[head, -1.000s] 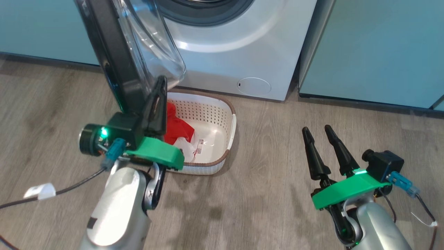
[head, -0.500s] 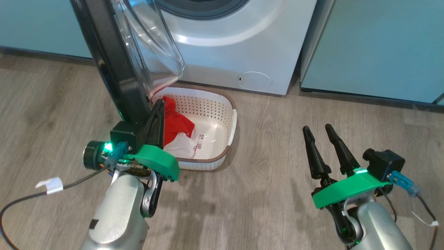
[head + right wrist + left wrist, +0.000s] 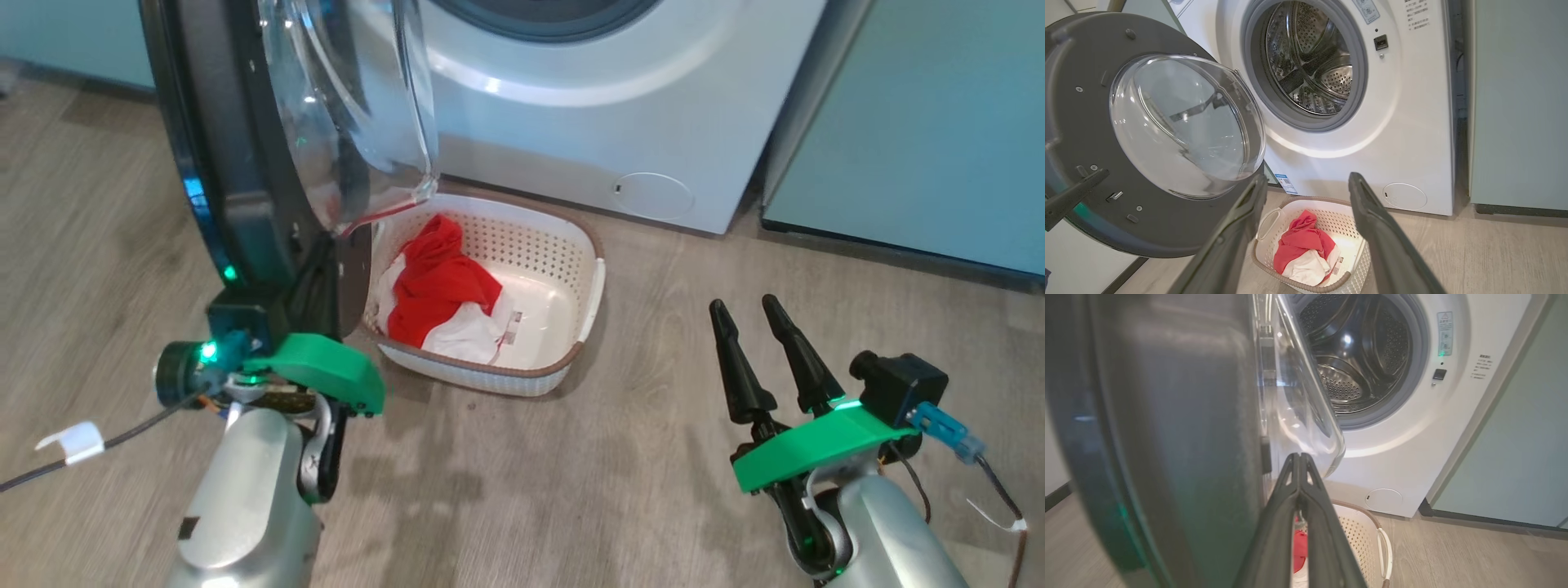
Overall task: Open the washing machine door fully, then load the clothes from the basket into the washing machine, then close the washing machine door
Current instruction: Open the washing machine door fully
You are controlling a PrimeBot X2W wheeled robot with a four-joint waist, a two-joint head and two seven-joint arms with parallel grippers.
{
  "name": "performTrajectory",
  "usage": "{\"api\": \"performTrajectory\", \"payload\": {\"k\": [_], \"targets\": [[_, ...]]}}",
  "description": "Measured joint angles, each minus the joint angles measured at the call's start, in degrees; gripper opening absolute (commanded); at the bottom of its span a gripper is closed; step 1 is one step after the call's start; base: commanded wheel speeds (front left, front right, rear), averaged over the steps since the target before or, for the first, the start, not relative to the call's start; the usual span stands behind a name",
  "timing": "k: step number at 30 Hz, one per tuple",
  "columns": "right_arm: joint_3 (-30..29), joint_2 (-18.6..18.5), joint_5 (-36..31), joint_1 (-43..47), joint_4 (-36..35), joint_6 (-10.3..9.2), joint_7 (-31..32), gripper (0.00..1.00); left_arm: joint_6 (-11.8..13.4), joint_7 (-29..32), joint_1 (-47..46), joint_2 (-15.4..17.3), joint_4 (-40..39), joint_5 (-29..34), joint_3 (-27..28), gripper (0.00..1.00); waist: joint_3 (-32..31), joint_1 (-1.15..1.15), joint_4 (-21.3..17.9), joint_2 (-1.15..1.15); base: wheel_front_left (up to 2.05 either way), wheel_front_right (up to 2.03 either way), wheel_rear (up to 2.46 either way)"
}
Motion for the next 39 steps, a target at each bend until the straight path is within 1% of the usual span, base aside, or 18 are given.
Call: {"api": "performTrajectory", "payload": {"k": [3,7,12,14,18,21,23,30,35,39], "targets": [[0.2,0.0,-0.5,-0.2,0.1,0.00,0.0,1.00,0.0,0.0,0.0,0.0,0.1,0.1,2.3,0.00,0.4,0.00,1.2,0.00,0.00,0.00,0.00],[0.4,0.0,-1.0,-1.1,0.2,0.00,0.0,1.00,-1.1,0.0,-0.9,0.0,0.9,1.2,6.6,0.00,1.6,0.00,2.5,0.00,0.00,0.00,0.00],[0.4,0.0,-1.8,-2.4,0.2,0.00,0.0,1.00,-2.1,0.0,-2.7,0.6,1.2,2.2,11.3,0.00,3.5,0.00,3.4,0.00,0.00,0.00,0.00],[0.4,0.0,-2.0,-2.6,0.2,0.00,0.0,1.00,-2.4,0.0,-2.9,0.7,1.3,2.2,12.3,0.00,4.0,0.00,3.5,0.00,0.00,0.00,0.00],[0.5,0.0,-2.5,-3.1,0.3,0.00,0.0,1.00,-3.6,0.0,-4.6,1.8,2.4,2.6,16.2,0.00,5.7,0.00,3.6,0.00,0.00,0.00,0.00],[0.5,0.0,-3.1,-4.2,0.3,0.00,0.0,1.00,-3.6,0.0,-6.6,2.5,2.9,3.1,19.1,0.00,7.0,0.00,3.5,0.00,0.00,0.00,0.00],[0.3,0.0,-3.6,-4.9,0.4,0.00,0.0,1.00,-4.1,0.0,-8.0,3.4,3.3,3.4,20.7,0.00,8.0,0.00,3.4,0.00,0.00,0.00,0.00],[-1.1,-0.1,-5.6,-6.2,0.5,0.00,0.0,1.00,-4.4,0.0,-12.0,5.7,5.0,4.1,27.3,0.00,11.7,0.00,2.8,0.00,0.00,0.00,0.00],[-1.3,-0.1,-6.3,-6.8,0.2,0.00,0.1,1.00,-4.4,0.0,-14.1,6.8,6.0,4.1,31.2,0.00,13.4,0.00,2.5,0.00,0.00,0.00,0.00],[-1.7,-0.1,-7.1,-7.3,-0.6,0.00,0.5,1.00,-4.5,0.0,-15.4,8.4,7.1,4.4,34.1,0.00,14.4,0.00,2.4,0.00,0.00,0.00,0.00]]}}
